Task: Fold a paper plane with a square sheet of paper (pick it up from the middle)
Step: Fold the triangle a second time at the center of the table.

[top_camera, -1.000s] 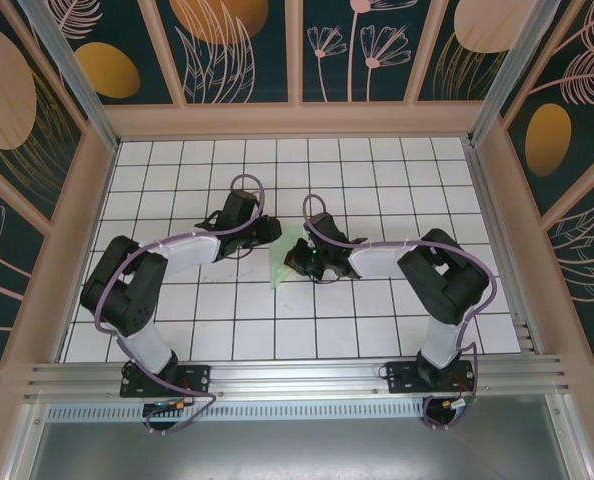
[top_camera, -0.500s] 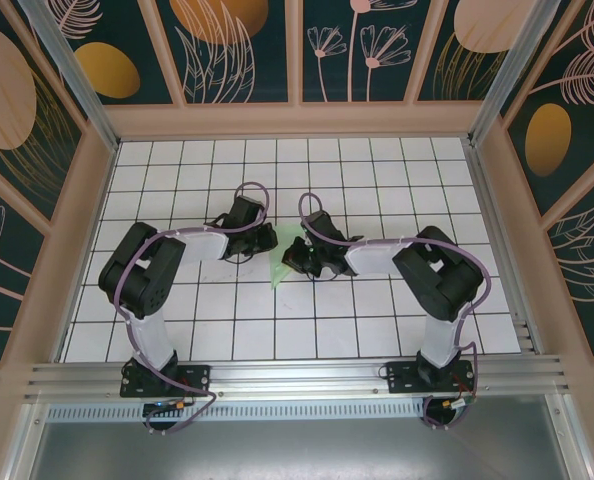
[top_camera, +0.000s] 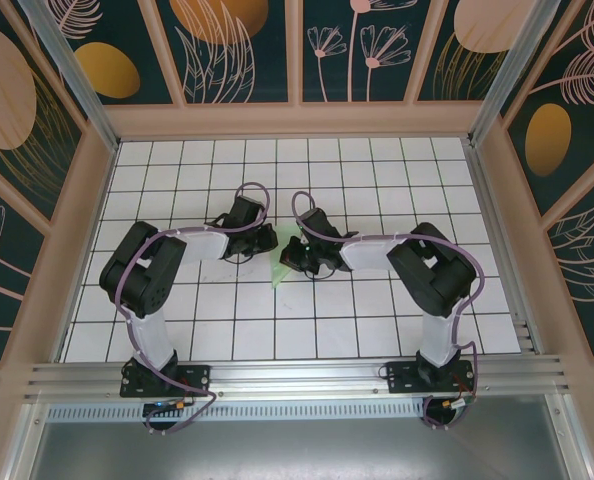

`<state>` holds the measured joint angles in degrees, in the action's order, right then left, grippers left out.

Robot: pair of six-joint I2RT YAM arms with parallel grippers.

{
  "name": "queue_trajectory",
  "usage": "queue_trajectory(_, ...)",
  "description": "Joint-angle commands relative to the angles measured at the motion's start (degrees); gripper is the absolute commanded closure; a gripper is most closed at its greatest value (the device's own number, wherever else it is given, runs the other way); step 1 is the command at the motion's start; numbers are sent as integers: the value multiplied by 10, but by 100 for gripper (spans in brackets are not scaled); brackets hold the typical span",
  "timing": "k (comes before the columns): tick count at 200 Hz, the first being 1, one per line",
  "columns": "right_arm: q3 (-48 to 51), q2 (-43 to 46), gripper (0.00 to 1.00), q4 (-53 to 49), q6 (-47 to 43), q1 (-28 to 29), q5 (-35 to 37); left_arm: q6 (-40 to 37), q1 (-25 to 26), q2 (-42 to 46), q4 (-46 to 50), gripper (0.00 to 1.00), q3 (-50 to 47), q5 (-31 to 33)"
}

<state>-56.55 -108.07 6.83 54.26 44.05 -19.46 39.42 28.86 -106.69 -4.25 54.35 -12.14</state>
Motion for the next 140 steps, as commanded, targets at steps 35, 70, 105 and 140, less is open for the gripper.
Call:
queue_trajectory(35, -23, -15, 98, -23, -29, 5, -4, -10, -2, -16, 13, 87, 10, -16)
queue_trajectory(70, -26, -20, 98, -23, -31, 6, -6, -9, -2, -17, 12, 87, 9, -17)
queue_trajectory(105, -30, -23, 98, -28, -39, 6, -8, -9, -2, -17, 10, 86, 9, -21)
queue_trajectory(140, -39, -27, 98, -44, -61, 9, -14, -10, -2, -19, 9, 86, 9, -25)
